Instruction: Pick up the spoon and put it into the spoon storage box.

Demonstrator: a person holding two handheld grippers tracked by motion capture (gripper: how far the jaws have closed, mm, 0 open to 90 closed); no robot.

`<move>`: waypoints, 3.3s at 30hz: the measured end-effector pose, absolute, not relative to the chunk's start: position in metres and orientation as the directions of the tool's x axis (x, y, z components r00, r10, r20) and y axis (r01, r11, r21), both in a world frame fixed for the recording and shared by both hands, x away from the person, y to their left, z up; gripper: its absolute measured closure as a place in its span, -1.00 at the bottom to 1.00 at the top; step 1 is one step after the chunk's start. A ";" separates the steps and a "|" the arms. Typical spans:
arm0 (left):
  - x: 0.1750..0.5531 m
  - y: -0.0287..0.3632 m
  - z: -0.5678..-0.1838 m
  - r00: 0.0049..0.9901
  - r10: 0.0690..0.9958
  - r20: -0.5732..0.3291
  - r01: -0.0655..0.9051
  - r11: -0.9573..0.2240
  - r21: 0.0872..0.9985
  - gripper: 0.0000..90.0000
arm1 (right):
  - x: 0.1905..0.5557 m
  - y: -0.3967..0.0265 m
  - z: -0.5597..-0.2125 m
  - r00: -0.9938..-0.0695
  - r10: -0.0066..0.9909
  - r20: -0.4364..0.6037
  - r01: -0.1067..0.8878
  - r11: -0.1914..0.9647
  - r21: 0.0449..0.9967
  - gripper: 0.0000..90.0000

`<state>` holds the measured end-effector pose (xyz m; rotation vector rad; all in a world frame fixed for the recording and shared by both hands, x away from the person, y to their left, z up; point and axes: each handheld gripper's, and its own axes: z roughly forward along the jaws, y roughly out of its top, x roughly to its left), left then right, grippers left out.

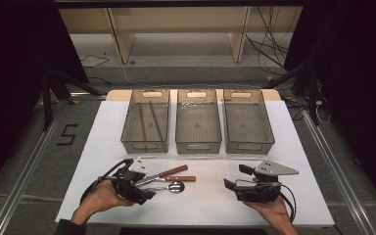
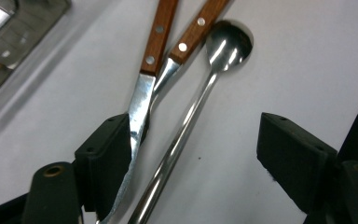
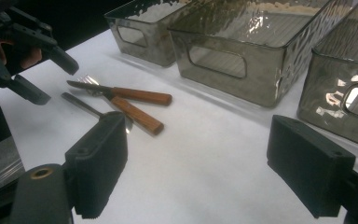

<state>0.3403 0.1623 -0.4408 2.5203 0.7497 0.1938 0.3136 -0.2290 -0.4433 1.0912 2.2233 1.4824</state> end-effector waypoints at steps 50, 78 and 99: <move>0.364 0.113 -0.461 0.949 0.314 0.022 0.303 -0.930 0.210 0.77 | 0.313 -0.221 -0.444 -0.713 0.678 0.177 0.446 0.245 0.861 -0.48; 0.359 0.116 -0.453 0.953 0.300 0.027 0.283 -0.921 0.266 0.88 | 0.312 -0.222 -0.445 -0.708 0.683 0.179 0.449 0.240 0.861 -0.48; 0.364 0.119 -0.438 0.914 0.404 -0.042 0.388 -0.836 0.388 0.88 | 0.313 -0.223 -0.445 -0.705 0.684 0.187 0.454 0.233 0.860 -0.48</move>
